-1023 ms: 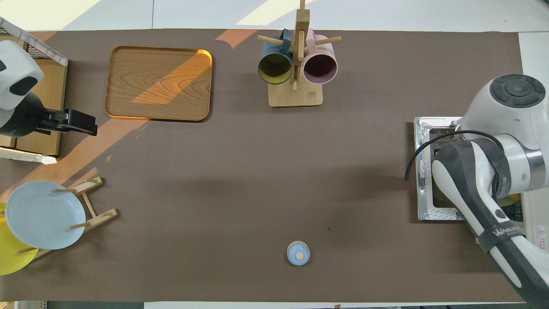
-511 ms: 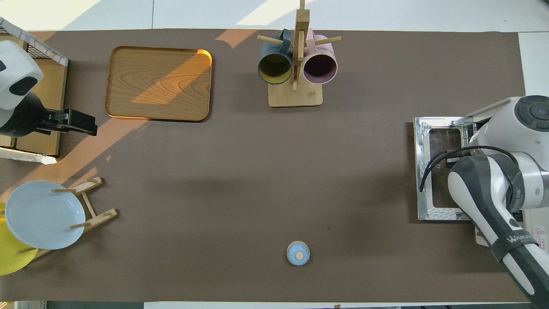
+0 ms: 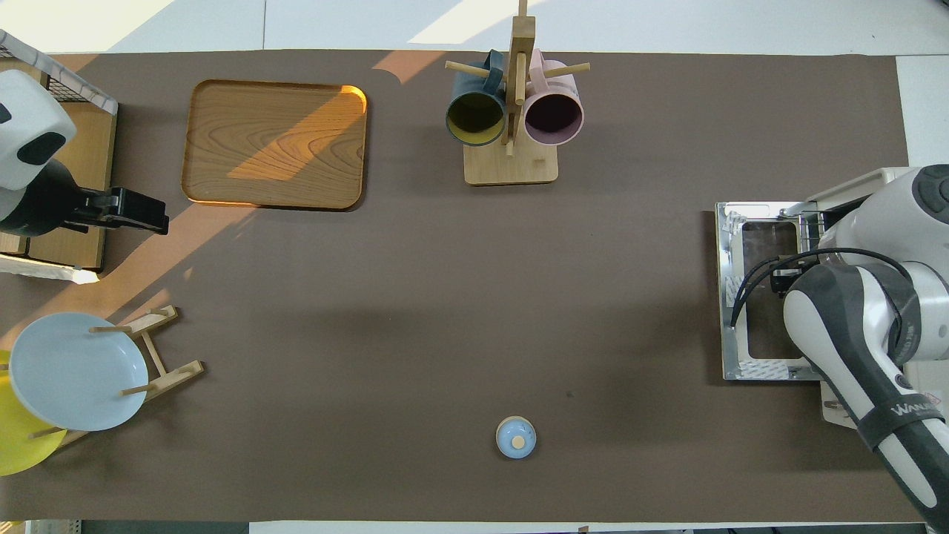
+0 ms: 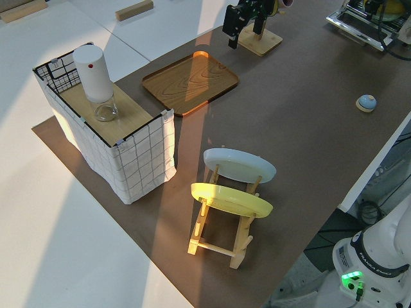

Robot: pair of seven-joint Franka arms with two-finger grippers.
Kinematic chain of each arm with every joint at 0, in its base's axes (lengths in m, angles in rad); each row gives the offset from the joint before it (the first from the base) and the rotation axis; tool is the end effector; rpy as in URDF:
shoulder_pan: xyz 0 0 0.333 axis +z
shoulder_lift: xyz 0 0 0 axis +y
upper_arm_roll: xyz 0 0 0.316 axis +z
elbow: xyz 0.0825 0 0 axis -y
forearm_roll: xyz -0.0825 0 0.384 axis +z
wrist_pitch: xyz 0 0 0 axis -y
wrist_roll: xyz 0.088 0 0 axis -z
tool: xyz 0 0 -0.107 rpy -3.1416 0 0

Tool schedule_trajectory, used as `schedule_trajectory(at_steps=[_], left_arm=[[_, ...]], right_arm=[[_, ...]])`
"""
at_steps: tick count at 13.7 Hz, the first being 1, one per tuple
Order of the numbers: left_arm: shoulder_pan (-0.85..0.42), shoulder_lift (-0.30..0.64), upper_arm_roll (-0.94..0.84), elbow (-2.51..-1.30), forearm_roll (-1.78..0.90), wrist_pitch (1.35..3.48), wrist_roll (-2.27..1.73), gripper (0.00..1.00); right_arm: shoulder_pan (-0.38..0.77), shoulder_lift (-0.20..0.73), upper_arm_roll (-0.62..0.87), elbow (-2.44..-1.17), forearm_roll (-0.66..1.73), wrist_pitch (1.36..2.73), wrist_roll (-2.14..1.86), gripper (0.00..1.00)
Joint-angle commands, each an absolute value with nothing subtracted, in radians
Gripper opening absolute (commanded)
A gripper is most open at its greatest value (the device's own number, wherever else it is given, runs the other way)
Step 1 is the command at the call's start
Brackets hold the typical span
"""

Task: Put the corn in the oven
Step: 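Carry the plate into the open oven with the right gripper and release, then push the oven door shut with the right gripper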

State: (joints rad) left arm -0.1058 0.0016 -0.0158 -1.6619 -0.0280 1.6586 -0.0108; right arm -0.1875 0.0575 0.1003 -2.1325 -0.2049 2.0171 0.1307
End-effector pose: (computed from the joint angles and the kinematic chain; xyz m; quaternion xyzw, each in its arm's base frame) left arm 0.5560 -0.0707 0.5881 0.9984 -0.0541 -0.0034 0.0138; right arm 0.5270 -0.0583 0.3686 0.9911 -0.0560 -0.0837 0.0871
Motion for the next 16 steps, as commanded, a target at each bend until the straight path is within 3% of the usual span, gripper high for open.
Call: schedule_trajectory(at_steps=[1,2,4,7,11,16], left_arm=[[-0.094,-0.026,-0.021,-1.692,-0.038,1.672,-0.002,1.0],[-0.094,-0.026,-0.021,-1.692,-0.04,1.672,-0.002,1.0],[-0.094,-0.026,-0.021,-1.692,-0.038,1.672,-0.002,1.0],[-0.094,-0.026,-0.021,-1.692,-0.04,1.671,-0.002,1.0],[-0.094,-0.026,-0.021,-1.692,-0.04,1.672,-0.002,1.0],[-0.094,-0.026,-0.021,-1.692,-0.04,1.672,-0.002,1.0]], right_arm=[[-0.181,0.087,0.113,-2.067,-0.164,1.985,0.104,0.42],[-0.155,0.094,0.114,-2.031,-0.138,1.953,0.115,0.4],[-0.1,0.11,0.114,-1.997,-0.106,1.939,0.229,0.0],[-0.016,0.106,0.114,-2.066,-0.092,2.048,0.365,0.0],[-0.008,0.141,0.114,-2.144,-0.026,2.169,0.405,0.0],[-0.014,0.152,0.11,-2.195,-0.028,2.183,0.413,0.0]])
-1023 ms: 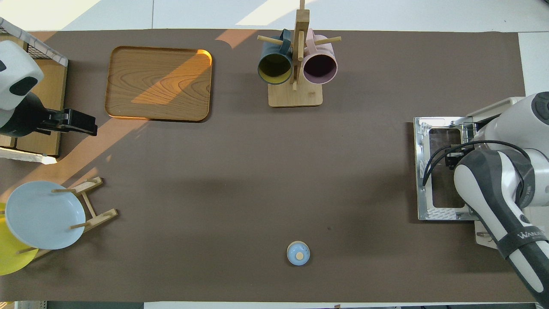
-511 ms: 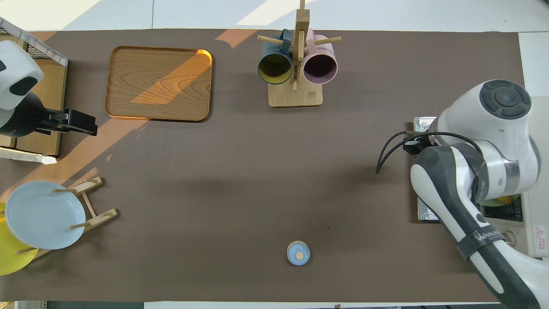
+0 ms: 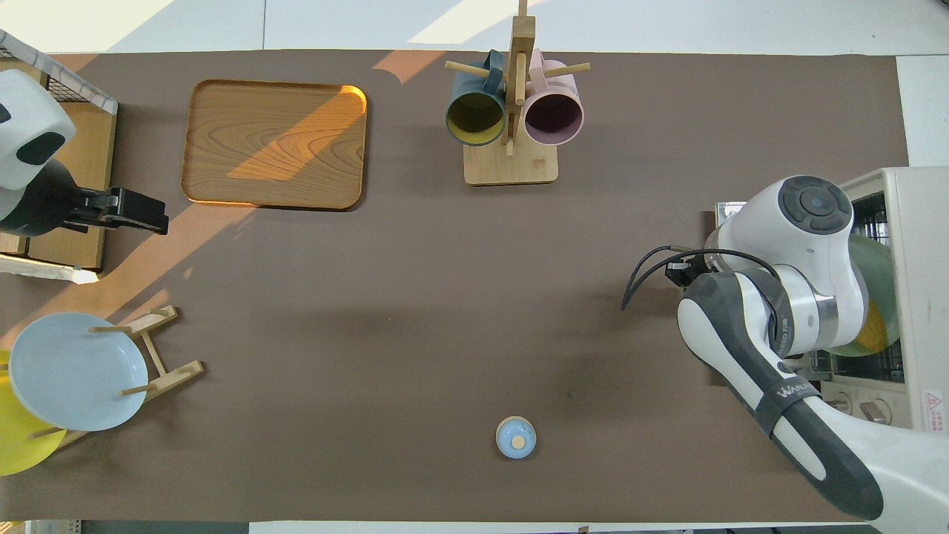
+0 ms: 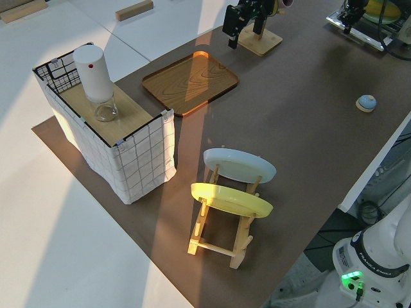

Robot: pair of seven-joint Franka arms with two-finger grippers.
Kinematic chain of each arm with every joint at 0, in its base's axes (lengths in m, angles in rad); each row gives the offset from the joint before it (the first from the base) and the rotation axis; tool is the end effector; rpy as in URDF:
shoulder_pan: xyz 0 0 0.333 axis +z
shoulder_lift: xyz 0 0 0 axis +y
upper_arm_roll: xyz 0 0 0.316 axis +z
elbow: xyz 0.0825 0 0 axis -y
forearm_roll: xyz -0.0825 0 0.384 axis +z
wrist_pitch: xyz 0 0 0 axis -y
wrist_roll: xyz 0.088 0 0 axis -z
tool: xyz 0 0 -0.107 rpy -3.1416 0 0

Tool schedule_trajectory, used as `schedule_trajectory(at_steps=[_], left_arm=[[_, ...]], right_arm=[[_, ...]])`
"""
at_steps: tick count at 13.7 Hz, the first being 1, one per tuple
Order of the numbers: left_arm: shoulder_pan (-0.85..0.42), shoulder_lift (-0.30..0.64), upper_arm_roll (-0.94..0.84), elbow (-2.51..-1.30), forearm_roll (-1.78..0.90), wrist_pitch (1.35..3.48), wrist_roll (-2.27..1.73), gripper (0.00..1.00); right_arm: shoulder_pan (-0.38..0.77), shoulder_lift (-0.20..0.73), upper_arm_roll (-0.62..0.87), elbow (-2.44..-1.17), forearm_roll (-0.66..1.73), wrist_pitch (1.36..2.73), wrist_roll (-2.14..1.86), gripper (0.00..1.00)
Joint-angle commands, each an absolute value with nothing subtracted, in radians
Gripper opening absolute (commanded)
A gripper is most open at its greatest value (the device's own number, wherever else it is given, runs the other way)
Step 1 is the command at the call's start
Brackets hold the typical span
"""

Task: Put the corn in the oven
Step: 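Push the oven door shut with the right gripper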

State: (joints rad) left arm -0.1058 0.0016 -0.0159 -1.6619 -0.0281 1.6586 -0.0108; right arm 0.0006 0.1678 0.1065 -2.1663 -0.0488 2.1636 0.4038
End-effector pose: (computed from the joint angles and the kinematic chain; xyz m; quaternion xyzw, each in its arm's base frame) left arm 0.5560 -0.0708 0.5881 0.9984 -0.0542 -0.0034 0.0138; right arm 0.5344 0.0552 0.3051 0.9876 -0.1321 -0.0792 0.0311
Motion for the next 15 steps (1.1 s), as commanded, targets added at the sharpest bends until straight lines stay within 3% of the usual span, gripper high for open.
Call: schedule_trajectory(at_steps=[1,10,15], left_arm=[[-0.094,-0.026,-0.021,-1.692,-0.038,1.671,-0.002,1.0],[-0.094,-0.026,-0.021,-1.692,-0.038,1.671,-0.002,1.0],[-0.094,-0.026,-0.021,-1.692,-0.038,1.672,-0.002,1.0]], right_arm=[[-0.014,0.153,0.11,-2.203,-0.041,2.186,0.413,0.0],[-0.052,0.153,0.107,-2.203,-0.256,2.148,0.4,0.0],[-0.095,0.169,0.106,-1.979,-0.301,1.889,0.231,0.0]])
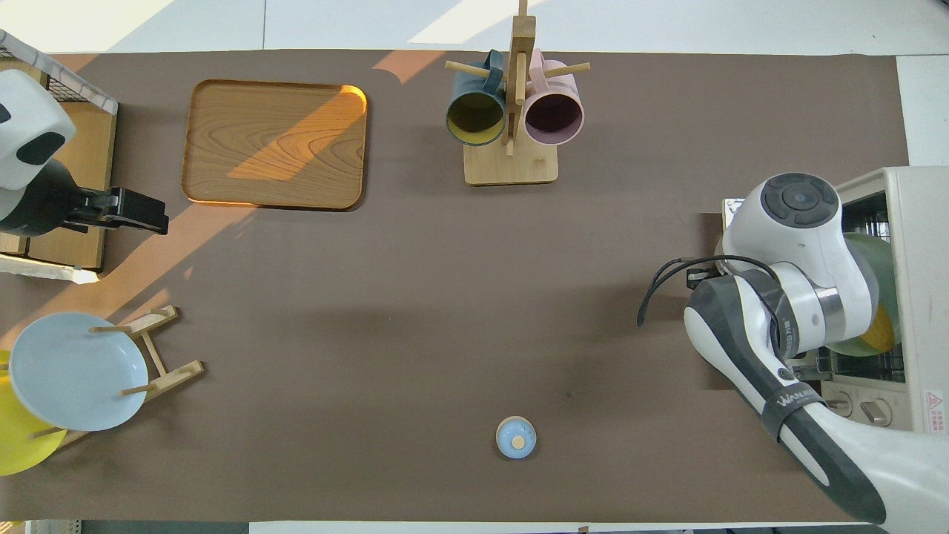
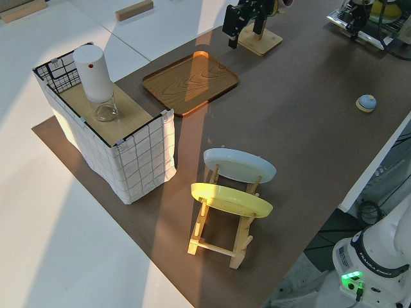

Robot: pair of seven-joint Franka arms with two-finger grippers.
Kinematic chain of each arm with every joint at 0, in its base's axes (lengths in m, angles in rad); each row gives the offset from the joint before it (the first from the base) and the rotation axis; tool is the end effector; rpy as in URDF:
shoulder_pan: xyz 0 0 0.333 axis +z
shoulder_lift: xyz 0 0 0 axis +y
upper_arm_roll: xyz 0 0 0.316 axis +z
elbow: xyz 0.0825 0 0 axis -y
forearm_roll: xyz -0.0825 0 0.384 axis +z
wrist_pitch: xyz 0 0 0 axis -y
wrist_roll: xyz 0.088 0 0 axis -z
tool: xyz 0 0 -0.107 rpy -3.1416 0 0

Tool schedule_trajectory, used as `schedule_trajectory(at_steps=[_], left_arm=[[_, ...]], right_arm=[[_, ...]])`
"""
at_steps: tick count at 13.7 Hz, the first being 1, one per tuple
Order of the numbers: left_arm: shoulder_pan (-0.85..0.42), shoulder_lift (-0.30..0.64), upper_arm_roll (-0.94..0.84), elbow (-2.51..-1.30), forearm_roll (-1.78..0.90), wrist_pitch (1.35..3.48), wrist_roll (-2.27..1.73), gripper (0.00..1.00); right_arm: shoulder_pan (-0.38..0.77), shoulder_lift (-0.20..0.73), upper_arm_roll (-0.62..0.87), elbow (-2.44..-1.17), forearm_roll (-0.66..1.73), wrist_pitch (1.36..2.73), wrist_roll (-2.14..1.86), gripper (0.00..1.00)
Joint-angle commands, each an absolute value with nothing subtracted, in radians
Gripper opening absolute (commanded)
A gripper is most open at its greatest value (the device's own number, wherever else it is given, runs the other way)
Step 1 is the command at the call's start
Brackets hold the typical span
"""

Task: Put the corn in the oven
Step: 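Push the oven door shut with the right gripper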

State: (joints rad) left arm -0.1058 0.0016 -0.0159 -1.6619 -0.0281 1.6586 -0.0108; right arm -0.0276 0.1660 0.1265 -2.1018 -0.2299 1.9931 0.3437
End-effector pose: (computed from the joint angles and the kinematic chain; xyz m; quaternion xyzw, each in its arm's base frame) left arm 0.5560 -0.0708 0.5881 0.9984 -0.0542 -0.0034 0.0138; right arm 0.5365 0.0384 0.3226 0.9853 -0.0594 -0.1125 0.1143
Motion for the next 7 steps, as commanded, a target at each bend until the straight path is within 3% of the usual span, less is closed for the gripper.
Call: schedule_trajectory(at_steps=[1,3,7], left_arm=[[-0.094,-0.026,-0.021,-1.692,-0.038,1.672,-0.002,1.0],[-0.094,-0.026,-0.021,-1.692,-0.038,1.672,-0.002,1.0],[-0.094,-0.026,-0.021,-1.692,-0.04,1.672,-0.002,1.0]], right_arm=[[-0.113,0.161,0.104,-1.935,-0.301,1.822,0.172,0.0],[-0.155,0.135,0.104,-1.873,-0.298,1.718,0.07,0.0],[-0.183,0.065,0.104,-1.867,-0.287,1.657,-0.008,0.0]])
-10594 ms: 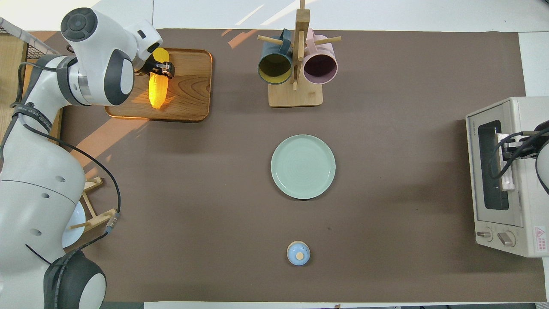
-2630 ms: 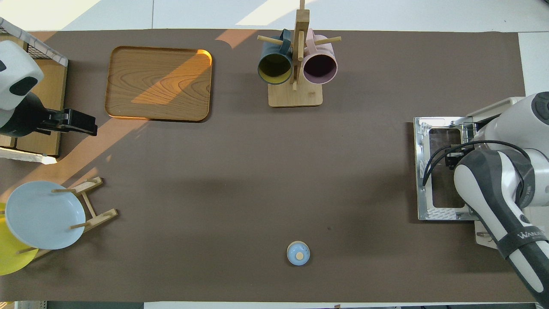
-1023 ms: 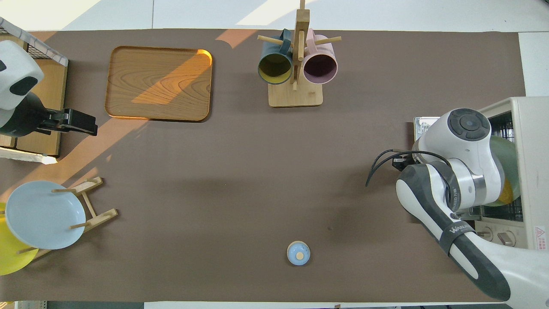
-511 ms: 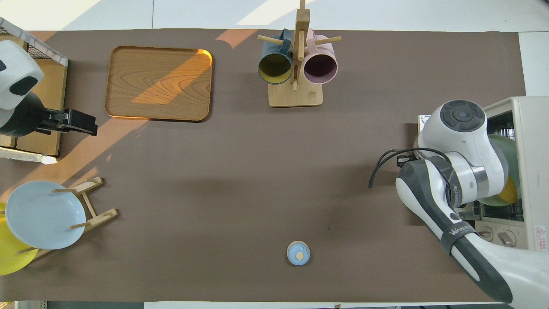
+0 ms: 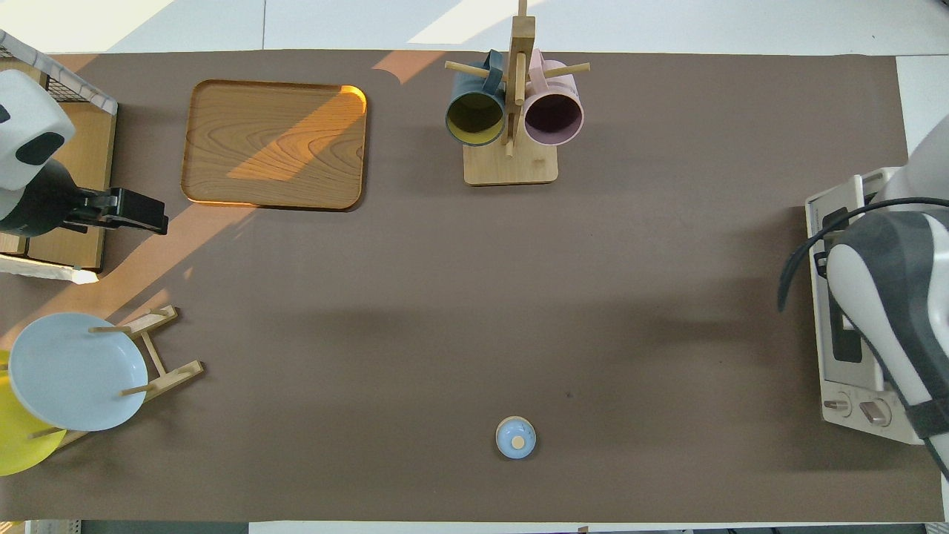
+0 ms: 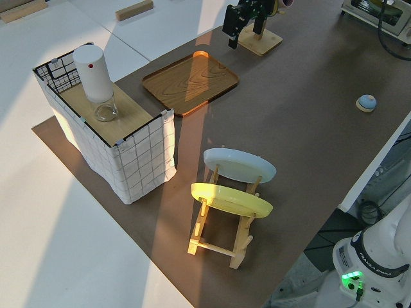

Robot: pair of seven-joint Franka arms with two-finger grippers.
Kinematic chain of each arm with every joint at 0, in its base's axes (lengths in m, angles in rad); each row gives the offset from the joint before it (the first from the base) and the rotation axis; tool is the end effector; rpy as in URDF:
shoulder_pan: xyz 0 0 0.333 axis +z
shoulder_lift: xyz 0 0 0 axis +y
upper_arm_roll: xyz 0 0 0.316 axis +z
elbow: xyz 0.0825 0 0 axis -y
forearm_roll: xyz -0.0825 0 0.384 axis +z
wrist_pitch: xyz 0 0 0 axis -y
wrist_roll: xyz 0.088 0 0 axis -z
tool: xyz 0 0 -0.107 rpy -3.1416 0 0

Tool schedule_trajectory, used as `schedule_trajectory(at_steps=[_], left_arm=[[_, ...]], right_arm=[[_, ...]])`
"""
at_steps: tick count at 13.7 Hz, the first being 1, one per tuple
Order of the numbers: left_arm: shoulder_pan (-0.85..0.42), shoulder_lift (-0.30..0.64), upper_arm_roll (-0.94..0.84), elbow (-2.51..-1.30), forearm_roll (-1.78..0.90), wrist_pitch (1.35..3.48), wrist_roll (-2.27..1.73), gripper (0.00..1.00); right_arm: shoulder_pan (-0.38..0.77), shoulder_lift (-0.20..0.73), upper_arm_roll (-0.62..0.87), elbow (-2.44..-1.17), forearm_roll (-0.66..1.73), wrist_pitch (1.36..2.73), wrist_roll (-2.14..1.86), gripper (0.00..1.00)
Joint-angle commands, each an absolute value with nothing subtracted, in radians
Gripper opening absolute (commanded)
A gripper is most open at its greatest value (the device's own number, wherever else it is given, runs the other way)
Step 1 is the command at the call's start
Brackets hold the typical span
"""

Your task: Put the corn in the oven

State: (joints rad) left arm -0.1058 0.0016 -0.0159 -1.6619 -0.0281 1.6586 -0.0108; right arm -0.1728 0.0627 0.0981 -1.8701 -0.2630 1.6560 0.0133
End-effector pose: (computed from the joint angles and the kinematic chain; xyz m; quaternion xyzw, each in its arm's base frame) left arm 0.5560 -0.0708 0.5881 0.9984 -0.0542 -0.0034 0.0138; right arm 0.5435 -0.0674 0.4606 0.9826 -0.0139 -0.1403 0.1206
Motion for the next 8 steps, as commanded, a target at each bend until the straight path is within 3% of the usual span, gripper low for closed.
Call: schedule_trajectory(at_steps=[1,5,8], left_arm=[[-0.094,-0.026,-0.021,-1.692,-0.038,1.672,-0.002,1.0],[-0.094,-0.026,-0.021,-1.692,-0.038,1.672,-0.002,1.0],[-0.094,-0.026,-0.021,-1.692,-0.04,1.672,-0.002,1.0]], right_arm=[[-0.181,0.052,0.106,-1.867,-0.287,1.654,-0.02,0.0],[-0.167,0.054,0.149,-1.748,-0.27,1.521,-0.032,0.0],[-0.167,0.072,0.161,-1.662,-0.106,1.506,-0.014,0.03]])
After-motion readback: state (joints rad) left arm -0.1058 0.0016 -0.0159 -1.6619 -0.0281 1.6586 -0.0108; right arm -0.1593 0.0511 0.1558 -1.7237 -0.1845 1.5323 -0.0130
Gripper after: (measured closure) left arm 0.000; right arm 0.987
